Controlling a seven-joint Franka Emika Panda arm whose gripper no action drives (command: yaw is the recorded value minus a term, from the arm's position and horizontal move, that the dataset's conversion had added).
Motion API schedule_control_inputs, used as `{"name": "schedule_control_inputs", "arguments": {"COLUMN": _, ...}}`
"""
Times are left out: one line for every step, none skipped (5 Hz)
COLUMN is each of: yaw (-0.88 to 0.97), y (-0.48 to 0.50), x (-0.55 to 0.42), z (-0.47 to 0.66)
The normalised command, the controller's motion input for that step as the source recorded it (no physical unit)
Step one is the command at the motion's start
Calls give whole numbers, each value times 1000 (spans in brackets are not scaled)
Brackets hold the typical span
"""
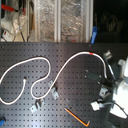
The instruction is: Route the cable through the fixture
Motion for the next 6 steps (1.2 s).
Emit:
{"name": "schedule_control_inputs", "arguments": {"yaw": 200, "y": 107, "x": -471, "z": 52}}
{"name": "schedule_control_inputs", "arguments": {"yaw": 77, "y": 320, "x": -307, "z": 16}}
{"name": "schedule_control_inputs", "arguments": {"yaw": 86, "y": 243, "x": -142, "z": 1}}
{"name": "schedule_control_inputs", "arguments": {"yaw": 91, "y": 84, "x": -195, "z": 342}}
{"name": "schedule_control_inputs", "arguments": {"yaw": 6, "y": 207, "x": -123, "z": 156}}
{"name": "schedule_control_inputs", "arguments": {"yaw": 0, "y": 214, "x": -114, "z": 228}}
